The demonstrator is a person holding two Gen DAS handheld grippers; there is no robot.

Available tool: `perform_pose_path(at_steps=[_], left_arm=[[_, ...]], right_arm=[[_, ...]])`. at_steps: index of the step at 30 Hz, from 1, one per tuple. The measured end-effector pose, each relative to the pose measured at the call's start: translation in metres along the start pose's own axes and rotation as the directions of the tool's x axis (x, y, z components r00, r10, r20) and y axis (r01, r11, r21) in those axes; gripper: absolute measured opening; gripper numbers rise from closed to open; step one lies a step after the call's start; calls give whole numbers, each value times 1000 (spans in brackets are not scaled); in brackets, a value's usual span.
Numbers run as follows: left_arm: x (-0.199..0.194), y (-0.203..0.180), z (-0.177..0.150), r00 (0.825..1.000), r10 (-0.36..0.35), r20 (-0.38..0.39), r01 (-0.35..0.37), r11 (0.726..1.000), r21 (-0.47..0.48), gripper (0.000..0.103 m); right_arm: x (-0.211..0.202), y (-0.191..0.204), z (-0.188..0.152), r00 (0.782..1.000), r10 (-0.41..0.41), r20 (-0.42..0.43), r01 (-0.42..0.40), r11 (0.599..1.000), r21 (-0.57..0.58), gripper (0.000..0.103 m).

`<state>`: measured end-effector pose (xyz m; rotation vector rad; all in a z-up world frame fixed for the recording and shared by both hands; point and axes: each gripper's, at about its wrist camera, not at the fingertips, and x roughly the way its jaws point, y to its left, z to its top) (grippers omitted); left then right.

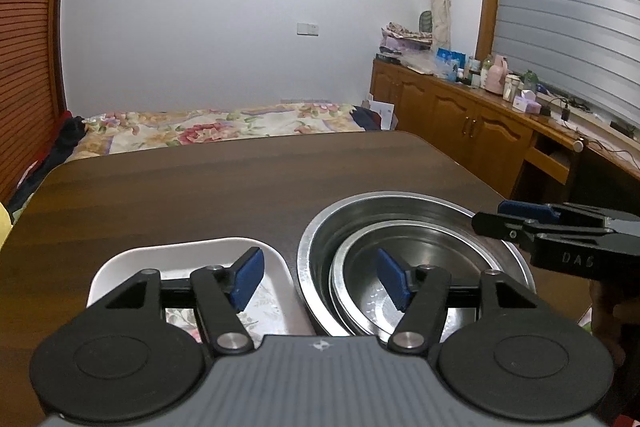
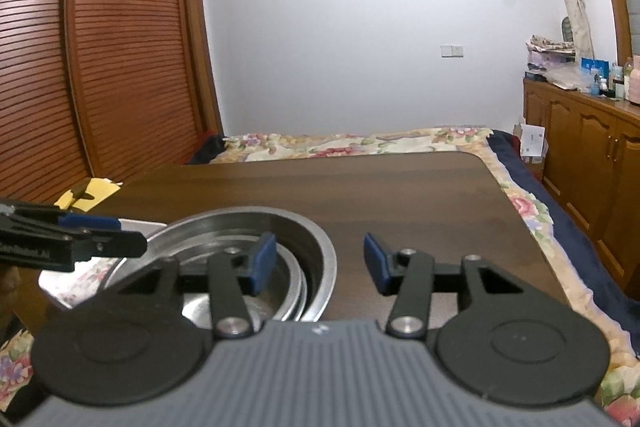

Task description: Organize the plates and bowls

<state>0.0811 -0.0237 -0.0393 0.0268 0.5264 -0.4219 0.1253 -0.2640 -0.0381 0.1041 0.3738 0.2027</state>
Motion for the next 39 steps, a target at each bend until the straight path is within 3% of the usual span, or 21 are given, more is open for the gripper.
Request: perform_pose_path(at_steps=[9, 21, 28, 39], left_arm=[[8, 0, -5, 1000, -6, -28, 5, 1000, -10, 59], [13, 2, -8, 998, -24, -56, 22, 999, -37, 44], [15, 0, -9, 998, -20, -57, 18, 999, -34, 43], [15, 1, -9, 998, -2, -59, 1, 1000, -22, 36]], right_arm=[[8, 3, -11, 999, 16, -29, -16, 1000, 16, 58], [16, 2, -17, 997, 46, -59, -43, 997, 57, 58], [18, 0, -21, 995, 72, -70, -65, 993, 98, 58], [15, -1, -20, 996, 76, -45, -72, 993, 92, 40]])
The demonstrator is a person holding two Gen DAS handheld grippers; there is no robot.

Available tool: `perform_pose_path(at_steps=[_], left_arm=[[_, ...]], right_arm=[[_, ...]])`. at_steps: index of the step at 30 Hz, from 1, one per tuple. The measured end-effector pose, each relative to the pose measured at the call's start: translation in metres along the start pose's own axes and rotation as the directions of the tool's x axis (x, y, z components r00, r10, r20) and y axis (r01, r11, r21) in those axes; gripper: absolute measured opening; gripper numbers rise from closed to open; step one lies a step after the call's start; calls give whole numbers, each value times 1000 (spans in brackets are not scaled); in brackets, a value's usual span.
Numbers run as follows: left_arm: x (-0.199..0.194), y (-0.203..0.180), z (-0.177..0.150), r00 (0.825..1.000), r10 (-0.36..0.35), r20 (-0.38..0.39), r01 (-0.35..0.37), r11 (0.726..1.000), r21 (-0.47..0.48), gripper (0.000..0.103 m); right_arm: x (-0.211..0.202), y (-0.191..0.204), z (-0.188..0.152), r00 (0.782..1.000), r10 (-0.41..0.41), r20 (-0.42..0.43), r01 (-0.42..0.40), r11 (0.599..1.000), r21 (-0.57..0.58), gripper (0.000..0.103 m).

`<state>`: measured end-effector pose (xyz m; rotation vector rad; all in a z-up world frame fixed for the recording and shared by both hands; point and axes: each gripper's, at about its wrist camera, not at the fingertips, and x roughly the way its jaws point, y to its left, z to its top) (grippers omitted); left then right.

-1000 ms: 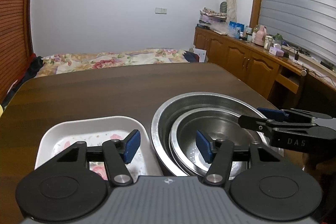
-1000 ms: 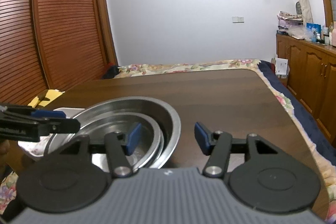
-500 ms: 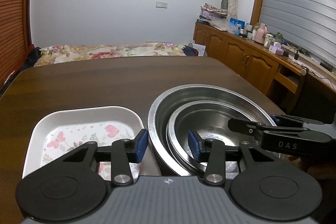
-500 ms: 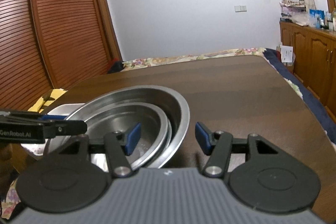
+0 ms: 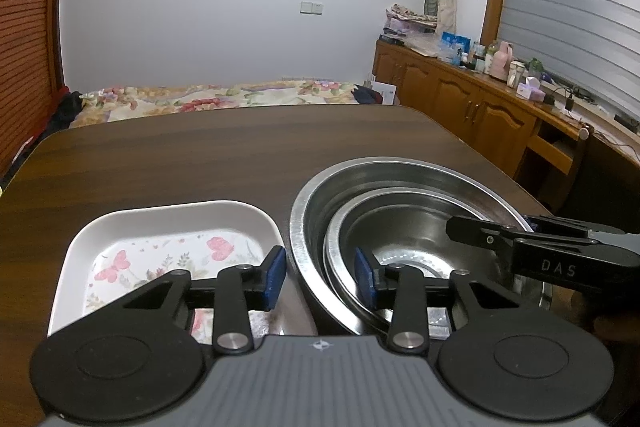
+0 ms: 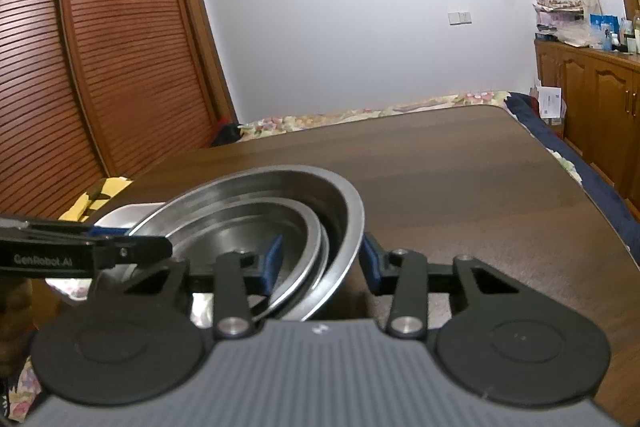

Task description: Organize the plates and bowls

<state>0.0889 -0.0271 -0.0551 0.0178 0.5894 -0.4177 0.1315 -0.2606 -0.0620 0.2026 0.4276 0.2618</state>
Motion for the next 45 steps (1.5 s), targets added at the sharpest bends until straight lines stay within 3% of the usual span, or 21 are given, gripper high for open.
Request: perform_pose_path(at_steps=[16, 31, 45], left_arm=[[-4, -8, 7, 1000, -20, -8, 20, 1000, -2, 33], [-27, -20, 43, 995, -34, 94, 31, 999, 31, 33], [-61, -15, 57, 993, -1, 120, -3, 999, 40, 33]], right_arm=[[-4, -8, 3, 999, 14, 34, -16, 998, 61, 34], [-15, -12, 34, 995, 12, 96, -19, 997, 69, 34], [-23, 5, 64, 990, 75, 122, -79, 997, 26, 34]])
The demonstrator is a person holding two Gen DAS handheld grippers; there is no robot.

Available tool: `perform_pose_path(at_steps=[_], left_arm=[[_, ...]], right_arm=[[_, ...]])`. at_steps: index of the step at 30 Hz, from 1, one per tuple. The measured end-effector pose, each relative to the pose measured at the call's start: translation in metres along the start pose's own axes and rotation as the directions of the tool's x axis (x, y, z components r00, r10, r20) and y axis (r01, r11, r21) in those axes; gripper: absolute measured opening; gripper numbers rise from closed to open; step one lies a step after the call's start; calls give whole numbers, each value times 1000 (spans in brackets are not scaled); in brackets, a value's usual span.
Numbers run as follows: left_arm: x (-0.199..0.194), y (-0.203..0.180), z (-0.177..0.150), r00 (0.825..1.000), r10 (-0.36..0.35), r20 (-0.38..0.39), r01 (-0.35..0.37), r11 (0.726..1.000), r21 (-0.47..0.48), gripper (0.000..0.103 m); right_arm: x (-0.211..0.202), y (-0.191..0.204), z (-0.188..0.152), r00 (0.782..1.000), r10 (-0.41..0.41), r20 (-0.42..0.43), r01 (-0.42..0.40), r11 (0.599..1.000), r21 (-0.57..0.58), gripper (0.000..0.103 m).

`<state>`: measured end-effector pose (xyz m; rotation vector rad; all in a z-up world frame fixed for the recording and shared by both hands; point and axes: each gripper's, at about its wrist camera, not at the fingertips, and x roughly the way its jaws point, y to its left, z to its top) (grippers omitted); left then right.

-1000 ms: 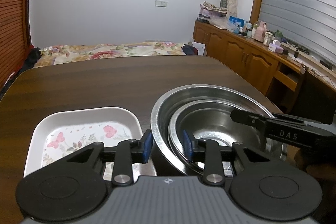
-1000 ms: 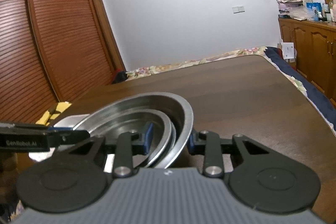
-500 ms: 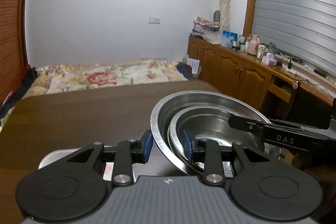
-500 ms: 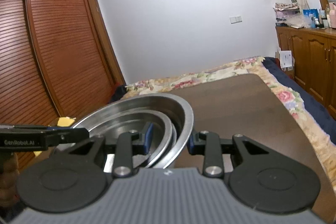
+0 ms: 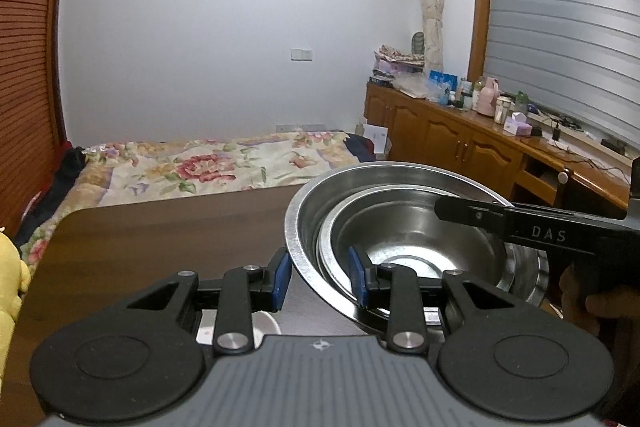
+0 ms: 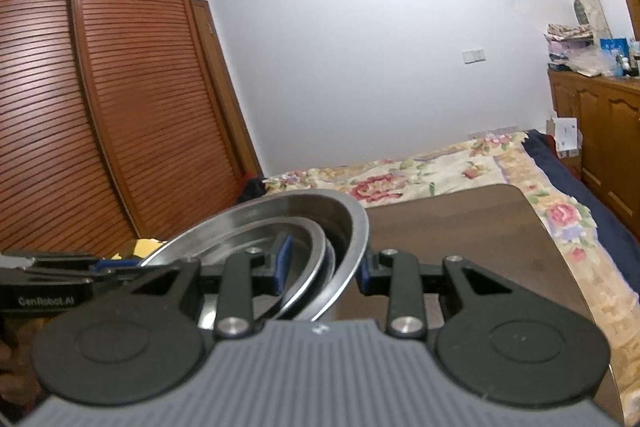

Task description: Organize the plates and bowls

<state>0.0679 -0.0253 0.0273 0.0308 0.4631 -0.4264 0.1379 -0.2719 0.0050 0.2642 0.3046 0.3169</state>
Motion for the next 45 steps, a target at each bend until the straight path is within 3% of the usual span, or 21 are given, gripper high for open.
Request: perform_pose_path(at_steps=[24, 36, 45], left_arm=[[-55, 46, -12, 995, 97, 15, -96, 993, -69, 33], [-58, 82, -30, 990, 142, -24, -144, 983, -117, 33], [-44, 91, -47, 988, 147, -56, -153, 981, -122, 33]], right_arm=[[17, 57, -1, 992, 114, -47, -115, 993, -17, 31], [36, 86, -12, 980, 169, -105, -172, 985, -17, 31], [47, 91, -27, 976, 158, -150, -165, 986, -36, 31]])
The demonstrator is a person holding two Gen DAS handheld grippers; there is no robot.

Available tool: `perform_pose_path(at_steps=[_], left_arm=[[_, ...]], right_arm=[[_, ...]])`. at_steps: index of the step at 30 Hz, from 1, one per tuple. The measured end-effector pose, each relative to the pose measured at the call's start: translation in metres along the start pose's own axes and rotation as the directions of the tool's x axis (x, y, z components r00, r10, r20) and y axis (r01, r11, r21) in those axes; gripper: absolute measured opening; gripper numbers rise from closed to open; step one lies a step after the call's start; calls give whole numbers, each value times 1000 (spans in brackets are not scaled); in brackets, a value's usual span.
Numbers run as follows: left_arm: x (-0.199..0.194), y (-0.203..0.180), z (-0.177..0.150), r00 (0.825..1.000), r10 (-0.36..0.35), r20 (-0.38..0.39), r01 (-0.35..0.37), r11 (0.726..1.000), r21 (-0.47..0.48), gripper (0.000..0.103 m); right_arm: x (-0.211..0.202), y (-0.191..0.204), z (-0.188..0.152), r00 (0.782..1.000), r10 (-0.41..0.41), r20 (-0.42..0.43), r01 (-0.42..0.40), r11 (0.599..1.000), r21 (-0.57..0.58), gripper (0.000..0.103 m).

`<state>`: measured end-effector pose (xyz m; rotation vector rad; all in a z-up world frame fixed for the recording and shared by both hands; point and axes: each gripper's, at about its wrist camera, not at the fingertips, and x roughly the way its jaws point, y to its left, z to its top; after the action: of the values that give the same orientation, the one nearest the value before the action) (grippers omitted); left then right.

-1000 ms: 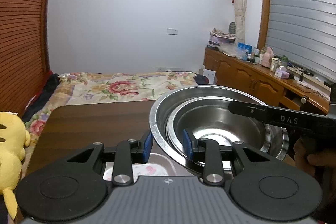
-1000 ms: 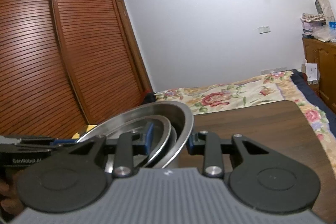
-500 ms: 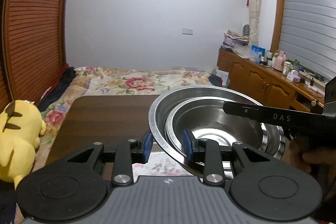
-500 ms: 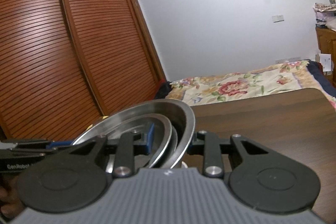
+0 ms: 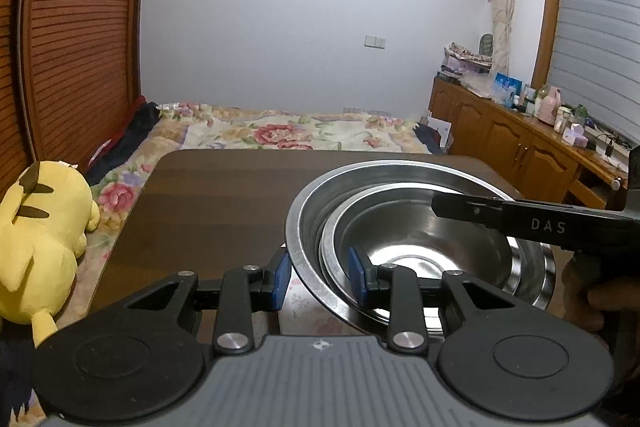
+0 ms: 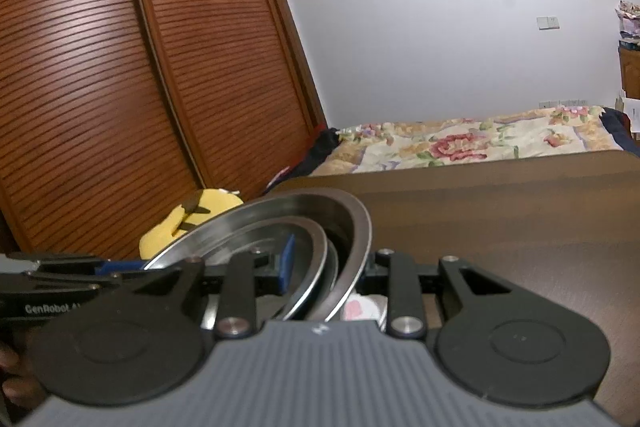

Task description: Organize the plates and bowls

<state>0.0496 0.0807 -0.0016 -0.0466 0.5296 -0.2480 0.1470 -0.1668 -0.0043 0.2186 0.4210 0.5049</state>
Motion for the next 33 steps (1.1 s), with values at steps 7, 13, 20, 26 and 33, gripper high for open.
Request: perform_pose_path(at_steps=[7, 13, 20, 26, 33], left_arm=[[18, 9, -9, 999, 26, -19, -26, 1000, 7, 33], [29, 15, -14, 998, 48, -36, -48, 999, 2, 33], [32, 14, -19, 999, 44, -30, -44, 999, 11, 33], [34, 9, -20, 998, 61, -9, -60, 998, 27, 33], [37, 9, -22, 998, 62, -15, -62, 998, 9, 32]], right_arm=[[17, 3, -9, 1000, -16, -14, 15, 999, -33, 31], [32, 4, -18, 999, -26, -37, 24, 997, -69, 31], [38, 1, -23, 998, -39, -56, 33, 995, -94, 31], [43, -6, -25, 997, -38, -61, 33, 995, -95, 29], [43, 0, -25, 996, -52, -68, 41, 987, -153, 31]])
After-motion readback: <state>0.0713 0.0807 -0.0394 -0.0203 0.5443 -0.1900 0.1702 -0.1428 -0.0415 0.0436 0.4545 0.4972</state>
